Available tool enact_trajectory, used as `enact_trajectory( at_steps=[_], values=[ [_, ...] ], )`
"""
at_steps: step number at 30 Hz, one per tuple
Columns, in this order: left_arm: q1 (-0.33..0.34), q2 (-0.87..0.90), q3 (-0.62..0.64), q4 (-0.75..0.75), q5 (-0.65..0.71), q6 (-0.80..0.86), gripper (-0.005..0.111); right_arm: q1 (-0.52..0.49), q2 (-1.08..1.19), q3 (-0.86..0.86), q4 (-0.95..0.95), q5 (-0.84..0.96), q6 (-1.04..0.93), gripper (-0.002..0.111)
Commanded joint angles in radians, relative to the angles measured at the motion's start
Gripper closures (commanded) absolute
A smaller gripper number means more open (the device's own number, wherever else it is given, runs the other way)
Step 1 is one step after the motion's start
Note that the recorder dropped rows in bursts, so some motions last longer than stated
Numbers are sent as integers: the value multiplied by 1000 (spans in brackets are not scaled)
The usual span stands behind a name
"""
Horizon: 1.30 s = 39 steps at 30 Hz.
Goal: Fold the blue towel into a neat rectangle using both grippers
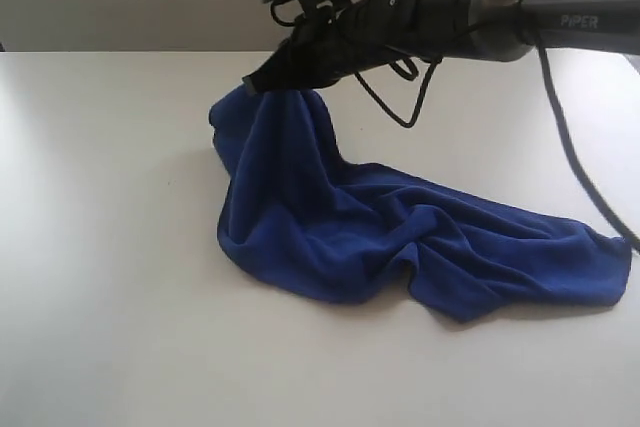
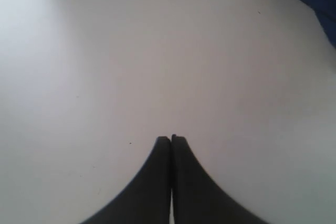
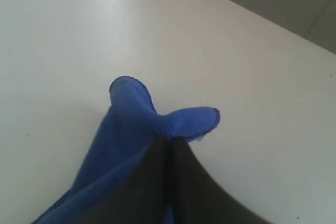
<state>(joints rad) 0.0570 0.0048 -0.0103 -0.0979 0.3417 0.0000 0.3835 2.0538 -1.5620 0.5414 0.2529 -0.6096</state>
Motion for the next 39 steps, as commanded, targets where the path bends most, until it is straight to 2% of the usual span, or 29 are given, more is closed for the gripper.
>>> enact_trajectory(
  at_steps=[1,4,11,13,18,21,28,32,39],
  values=[
    [3,-5,10,-7,18,0,107,-55,42,-1,-2,-72,117,106],
    [3,-5,10,-7,18,0,107,-89,45,-1,-2,-61,170,95],
    [3,-5,10,-7,18,0,107,-124,42,-1,-2,33,213,58],
    [3,-5,10,-7,18,0,107,-117,27,-1,5,67,213,58],
    [3,-5,10,-7,18,0,107,-38,-11,-27,4,146,152,73],
    [3,-5,10,-7,18,0,107,37,-8,-52,4,189,80,72],
    [3,-5,10,-7,18,0,107,166,119,-108,-7,211,63,69],
    [3,-5,10,-7,18,0,107,192,199,-138,-55,250,80,67],
    [3,-5,10,-7,18,0,107,193,242,-152,-263,260,228,67]
  ],
)
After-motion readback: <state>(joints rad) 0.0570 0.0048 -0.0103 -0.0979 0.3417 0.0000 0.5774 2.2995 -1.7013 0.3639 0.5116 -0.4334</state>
